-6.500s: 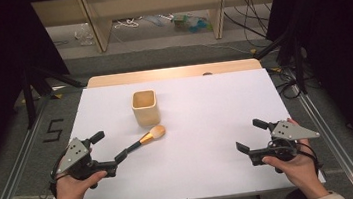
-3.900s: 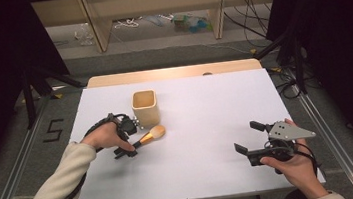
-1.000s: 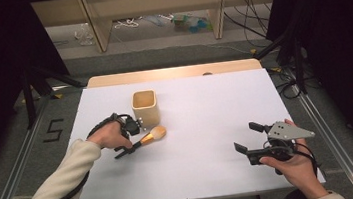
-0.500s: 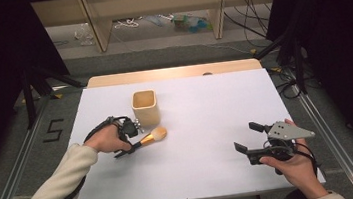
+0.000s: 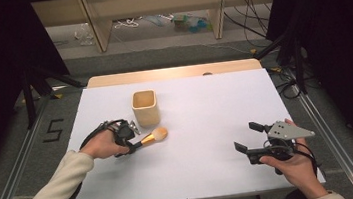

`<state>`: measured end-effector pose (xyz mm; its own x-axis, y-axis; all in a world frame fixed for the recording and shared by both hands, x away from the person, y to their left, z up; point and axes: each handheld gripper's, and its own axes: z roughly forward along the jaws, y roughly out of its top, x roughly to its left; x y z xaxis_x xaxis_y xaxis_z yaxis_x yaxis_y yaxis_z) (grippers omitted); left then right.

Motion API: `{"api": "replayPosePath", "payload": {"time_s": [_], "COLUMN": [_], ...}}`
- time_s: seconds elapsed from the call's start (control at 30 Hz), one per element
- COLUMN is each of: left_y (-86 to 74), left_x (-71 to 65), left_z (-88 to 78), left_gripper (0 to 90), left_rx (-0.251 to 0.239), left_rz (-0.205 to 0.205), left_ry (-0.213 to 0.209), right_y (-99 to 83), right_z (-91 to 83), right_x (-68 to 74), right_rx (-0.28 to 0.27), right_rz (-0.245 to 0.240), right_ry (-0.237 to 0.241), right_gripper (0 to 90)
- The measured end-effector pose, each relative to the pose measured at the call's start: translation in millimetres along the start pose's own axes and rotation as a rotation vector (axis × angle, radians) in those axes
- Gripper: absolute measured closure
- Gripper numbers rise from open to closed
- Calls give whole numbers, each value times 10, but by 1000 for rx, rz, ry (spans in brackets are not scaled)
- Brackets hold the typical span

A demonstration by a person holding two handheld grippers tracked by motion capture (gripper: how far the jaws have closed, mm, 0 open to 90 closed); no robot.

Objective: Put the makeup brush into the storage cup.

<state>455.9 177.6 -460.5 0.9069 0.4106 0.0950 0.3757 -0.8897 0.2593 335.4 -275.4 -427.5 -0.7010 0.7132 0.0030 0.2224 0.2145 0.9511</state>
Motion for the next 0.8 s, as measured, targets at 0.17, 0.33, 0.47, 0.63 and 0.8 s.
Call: {"api": "replayPosePath", "payload": {"time_s": [0.17, 0.33, 0.47, 0.63, 0.8], "left_y": [-53, -94, -123, -144, -156], "left_x": [-33, -55, -79, -112, -159], "left_z": [13, 19, 15, 37, 30], "left_gripper": [760, 760, 760, 760, 760], "left_rx": [-77, -122, -151, -192, -238], "left_rz": [-30, -26, -43, -38, -61], "left_ry": [8, 19, 21, 35, 49], "right_y": [6, 5, 4, 2, 4], "right_z": [-17, -13, -17, -6, -14], "right_x": [5, 1, 17, 1, 2], "right_rx": [17, 15, 24, 8, 16], "right_rz": [4, -2, 16, -1, -2], "right_ry": [-1, -5, 0, -3, -5], "right_gripper": [152, 152, 152, 152, 152]}}
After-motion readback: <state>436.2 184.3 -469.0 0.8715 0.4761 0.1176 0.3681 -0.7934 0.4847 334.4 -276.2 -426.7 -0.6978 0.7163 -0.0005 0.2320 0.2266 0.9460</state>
